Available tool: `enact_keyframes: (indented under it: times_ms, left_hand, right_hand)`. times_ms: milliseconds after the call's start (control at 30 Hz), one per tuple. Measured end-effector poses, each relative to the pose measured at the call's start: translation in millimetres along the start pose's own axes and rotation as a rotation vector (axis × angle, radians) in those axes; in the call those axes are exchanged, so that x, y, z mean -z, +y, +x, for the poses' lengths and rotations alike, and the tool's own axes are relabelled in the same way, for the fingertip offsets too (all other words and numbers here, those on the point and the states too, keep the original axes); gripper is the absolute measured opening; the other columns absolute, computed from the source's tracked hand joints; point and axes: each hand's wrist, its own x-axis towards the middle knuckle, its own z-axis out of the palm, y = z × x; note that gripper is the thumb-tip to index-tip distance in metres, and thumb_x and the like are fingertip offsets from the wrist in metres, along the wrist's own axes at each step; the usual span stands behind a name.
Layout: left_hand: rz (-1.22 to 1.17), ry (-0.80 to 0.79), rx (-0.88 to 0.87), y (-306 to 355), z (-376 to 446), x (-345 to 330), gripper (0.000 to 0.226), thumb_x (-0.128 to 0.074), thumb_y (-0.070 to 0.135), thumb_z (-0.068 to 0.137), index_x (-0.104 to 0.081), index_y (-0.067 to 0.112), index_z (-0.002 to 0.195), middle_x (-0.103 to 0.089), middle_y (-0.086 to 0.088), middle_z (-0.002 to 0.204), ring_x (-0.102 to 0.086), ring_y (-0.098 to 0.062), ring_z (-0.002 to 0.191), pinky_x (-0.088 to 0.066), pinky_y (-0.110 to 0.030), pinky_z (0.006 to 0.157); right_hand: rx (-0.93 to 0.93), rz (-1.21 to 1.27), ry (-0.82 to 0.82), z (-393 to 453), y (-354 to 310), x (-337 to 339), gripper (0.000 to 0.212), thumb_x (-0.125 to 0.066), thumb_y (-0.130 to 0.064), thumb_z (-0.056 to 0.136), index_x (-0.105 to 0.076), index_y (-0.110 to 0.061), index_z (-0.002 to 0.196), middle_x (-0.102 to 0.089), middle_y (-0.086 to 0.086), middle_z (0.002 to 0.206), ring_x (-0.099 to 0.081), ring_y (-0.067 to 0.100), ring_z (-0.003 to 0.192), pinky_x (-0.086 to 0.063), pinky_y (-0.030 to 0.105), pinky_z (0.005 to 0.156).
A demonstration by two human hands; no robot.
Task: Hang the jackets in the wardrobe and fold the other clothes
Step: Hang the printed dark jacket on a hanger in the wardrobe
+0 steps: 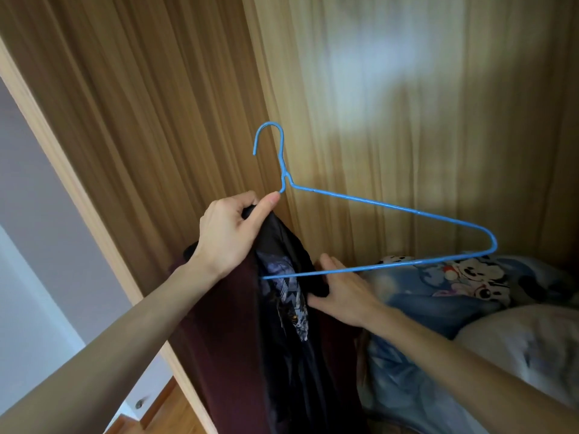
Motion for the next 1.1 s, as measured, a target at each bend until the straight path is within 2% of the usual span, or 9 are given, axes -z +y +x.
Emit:
enact_keyframes:
  times_ms: [133, 233, 333, 400, 500, 567, 733, 867, 1100]
  left_hand:
    - [-0.027, -0.017, 0.033, 2.4, -4.3, 5.7, 0.064, -0.057, 0.064, 0.099, -0.041, 0.011, 0.066, -0.040, -0.012, 0.062, -0.040, -0.034, 0.066, -0.043, -0.044, 0.065]
    - [-0.011, -0.021, 0.063, -2.5, -9.5, 13.8, 0.069, -0.057, 0.065, 0.098, -0.037, 0.008, 0.066, -0.038, -0.017, 0.064, -0.038, -0.039, 0.069, -0.044, -0.051, 0.065]
    - [-0.029, -0.041, 0.090, -12.7, -14.4, 23.1, 0.074, -0.055, 0.071, 0.095, -0.037, 0.005, 0.067, -0.035, -0.018, 0.066, -0.034, -0.035, 0.066, -0.043, -0.053, 0.064]
    - [-0.059, -0.056, 0.085, -19.2, -14.5, 28.0, 0.074, -0.057, 0.070, 0.095, -0.038, 0.004, 0.067, -0.033, -0.015, 0.064, -0.030, -0.024, 0.062, -0.040, -0.051, 0.062]
    - [-0.063, -0.092, 0.075, -26.7, -13.9, 30.7, 0.074, -0.061, 0.066, 0.096, -0.039, 0.003, 0.063, -0.028, -0.007, 0.058, -0.026, -0.018, 0.058, -0.031, -0.040, 0.056]
    - [-0.046, -0.107, 0.074, -30.6, -14.9, 29.3, 0.073, -0.062, 0.064, 0.096, -0.043, 0.001, 0.063, -0.030, -0.011, 0.057, -0.026, -0.017, 0.057, -0.031, -0.036, 0.056]
    - [0.195, -0.042, -0.033, -27.7, -16.1, 20.1, 0.057, -0.059, 0.059, 0.098, -0.053, 0.016, 0.061, -0.038, 0.001, 0.046, -0.039, -0.024, 0.053, -0.040, -0.034, 0.056]
    - [0.533, 0.076, -0.199, -20.3, -13.4, 17.4, 0.061, -0.053, 0.053, 0.103, -0.050, 0.014, 0.057, -0.050, -0.004, 0.045, -0.059, -0.039, 0.053, -0.044, -0.033, 0.049]
    - [0.752, 0.136, -0.314, 2.3, -1.2, 2.4, 0.051, -0.067, 0.028, 0.100, -0.046, 0.014, 0.056, -0.050, -0.005, 0.045, -0.052, -0.036, 0.035, -0.022, -0.022, 0.048]
  right_hand:
    - [-0.123, -0.203, 0.013, 10.3, 22.9, -21.9, 0.051, -0.071, -0.047, 0.086, -0.032, -0.027, 0.113, -0.041, -0.007, 0.113, -0.056, 0.023, 0.105, -0.040, 0.036, 0.067]
    - [-0.254, -0.173, -0.009, 17.1, 52.5, -11.1, 0.050, -0.071, -0.044, 0.090, -0.043, -0.022, 0.126, -0.053, 0.004, 0.128, -0.058, 0.029, 0.120, -0.048, 0.037, 0.083]
    - [-0.272, 0.062, 0.155, 24.2, 75.5, 20.9, 0.018, -0.073, -0.031, 0.095, -0.056, -0.025, 0.099, -0.069, 0.007, 0.108, -0.066, 0.028, 0.105, -0.051, 0.040, 0.086]
    - [-0.240, 0.149, 0.292, 32.2, 83.6, 48.4, 0.007, -0.073, -0.016, 0.096, -0.067, -0.013, 0.097, -0.072, 0.011, 0.096, -0.067, 0.027, 0.095, -0.049, 0.038, 0.081]
    - [-0.134, 0.202, 0.391, 40.2, 83.1, 93.5, 0.007, -0.070, -0.002, 0.096, -0.072, 0.004, 0.098, -0.071, 0.018, 0.089, -0.062, 0.019, 0.089, -0.045, 0.024, 0.074]
    - [-0.091, 0.220, 0.355, 41.1, 78.8, 122.7, 0.008, -0.070, -0.001, 0.096, -0.070, 0.006, 0.092, -0.067, 0.019, 0.081, -0.055, 0.016, 0.084, -0.044, 0.027, 0.071]
    - [-0.093, 0.179, 0.355, 34.2, 62.6, 175.8, 0.027, -0.079, -0.004, 0.086, -0.071, -0.029, 0.092, -0.070, -0.018, 0.076, -0.063, -0.004, 0.075, -0.045, 0.010, 0.069]
    - [-0.118, -0.028, 0.404, 27.0, 42.8, 209.9, 0.036, -0.085, -0.018, 0.078, -0.073, -0.034, 0.107, -0.057, -0.015, 0.055, -0.052, 0.003, 0.057, -0.042, 0.028, 0.064]
    - [-0.106, -0.242, 0.452, 7.7, -13.9, 227.9, 0.046, -0.065, -0.009, 0.072, -0.078, -0.032, 0.110, -0.077, 0.002, 0.101, -0.068, 0.029, 0.101, -0.057, 0.039, 0.091]
